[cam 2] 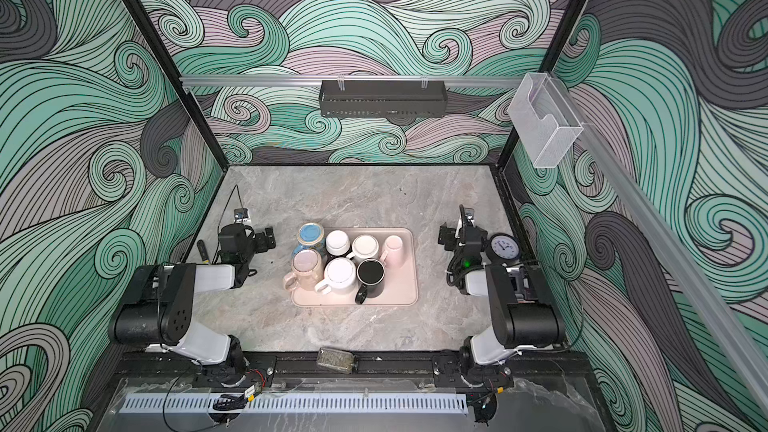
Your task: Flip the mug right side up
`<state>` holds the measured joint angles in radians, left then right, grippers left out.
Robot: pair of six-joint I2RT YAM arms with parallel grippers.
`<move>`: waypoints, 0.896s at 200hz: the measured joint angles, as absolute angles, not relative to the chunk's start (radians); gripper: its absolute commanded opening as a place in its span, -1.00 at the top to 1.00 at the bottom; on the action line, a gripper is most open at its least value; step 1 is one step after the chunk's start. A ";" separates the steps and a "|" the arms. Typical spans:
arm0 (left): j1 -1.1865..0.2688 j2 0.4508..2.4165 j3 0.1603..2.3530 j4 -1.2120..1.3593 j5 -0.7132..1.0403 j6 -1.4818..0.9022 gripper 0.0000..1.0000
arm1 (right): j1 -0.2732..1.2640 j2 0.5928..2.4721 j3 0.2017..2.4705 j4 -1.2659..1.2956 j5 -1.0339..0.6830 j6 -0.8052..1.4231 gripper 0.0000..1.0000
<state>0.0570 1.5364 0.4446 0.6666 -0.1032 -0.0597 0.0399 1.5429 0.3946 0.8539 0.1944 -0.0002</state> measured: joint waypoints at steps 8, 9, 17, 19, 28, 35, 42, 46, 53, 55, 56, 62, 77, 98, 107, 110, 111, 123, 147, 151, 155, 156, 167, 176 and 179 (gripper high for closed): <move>0.057 1.536 0.445 0.666 -0.103 -0.060 -0.97 | 0.040 1.543 0.395 0.854 0.194 0.000 -0.98; 0.057 1.536 0.445 0.666 -0.103 -0.060 -0.97 | 0.040 1.543 0.395 0.854 0.194 0.000 -0.98; 0.057 1.536 0.445 0.666 -0.103 -0.060 -0.97 | 0.040 1.543 0.395 0.855 0.192 0.000 -0.98; 0.057 1.536 0.445 0.666 -0.104 -0.060 -0.97 | 0.040 1.543 0.395 0.855 0.191 0.000 -0.98; 0.057 1.536 0.445 0.667 -0.103 -0.060 -0.97 | 0.040 1.543 0.395 0.856 0.189 0.000 -0.98; 0.057 1.536 0.445 0.666 -0.103 -0.060 -0.97 | 0.040 1.543 0.395 0.856 0.187 0.000 -0.98; 0.057 1.536 0.445 0.667 -0.103 -0.060 -0.97 | 0.040 1.543 0.395 0.856 0.185 0.000 -0.98; 0.057 1.536 0.445 0.666 -0.103 -0.060 -0.97 | 0.040 1.543 0.395 0.856 0.184 0.000 -0.98; 0.057 1.536 0.445 0.667 -0.103 -0.060 -0.97 | 0.040 1.543 0.395 0.856 0.183 0.000 -0.98; 0.057 1.536 0.445 0.667 -0.103 -0.060 -0.97 | 0.040 1.543 0.395 0.856 0.183 0.000 -0.98; 0.057 1.536 0.445 0.666 -0.103 -0.060 -0.97 | 0.040 1.543 0.395 0.856 0.183 0.000 -0.98; 0.057 1.536 0.445 0.666 -0.104 -0.060 -0.97 | 0.040 1.543 0.395 0.856 0.183 0.000 -0.98; 0.057 1.536 0.445 0.666 -0.103 -0.060 -0.97 | 0.040 1.543 0.395 0.856 0.183 0.000 -0.98; 0.057 1.536 0.445 0.666 -0.102 -0.060 -0.97 | 0.040 1.543 0.395 0.856 0.183 0.000 -0.98; 0.057 1.536 0.445 0.666 -0.102 -0.060 -0.97 | 0.040 1.543 0.395 0.856 0.183 0.000 -0.98; 0.057 1.536 0.445 0.666 -0.102 -0.060 -0.97 | 0.040 1.543 0.395 0.856 0.183 0.000 -0.98; 0.057 1.536 0.445 0.666 -0.102 -0.060 -0.97 | 0.040 1.543 0.395 0.856 0.183 0.000 -0.98; 0.057 1.536 0.445 0.666 -0.101 -0.060 -0.97 | 0.040 1.543 0.395 0.856 0.183 0.000 -0.98; 0.057 1.536 0.445 0.666 -0.100 -0.060 -0.97 | 0.040 1.543 0.395 0.855 0.182 0.000 -0.98; 0.057 1.536 0.445 0.667 -0.100 -0.060 -0.97 | 0.040 1.543 0.395 0.855 0.182 0.000 -0.98; 0.057 1.536 0.445 0.666 -0.100 -0.060 -0.97 | 0.040 1.543 0.395 0.855 0.182 0.000 -0.98; 0.057 1.536 0.445 0.666 -0.100 -0.060 -0.97 | 0.040 1.543 0.395 0.855 0.182 0.000 -0.98; 0.057 1.536 0.445 0.666 -0.094 -0.058 -0.97 | 0.040 1.543 0.395 0.855 0.182 0.000 -0.98; 0.057 1.536 0.445 0.666 -0.081 -0.052 -0.97 | 0.040 1.543 0.395 0.855 0.178 0.000 -0.98; 0.057 1.536 0.445 0.665 -0.076 -0.051 -0.97 | 0.040 1.543 0.395 0.855 0.175 -0.001 -0.98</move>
<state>0.0570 1.5364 0.4450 0.6655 -0.0765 -0.0505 0.0399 1.5429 0.3946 0.8547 0.1749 -0.0006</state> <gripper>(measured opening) 0.986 0.991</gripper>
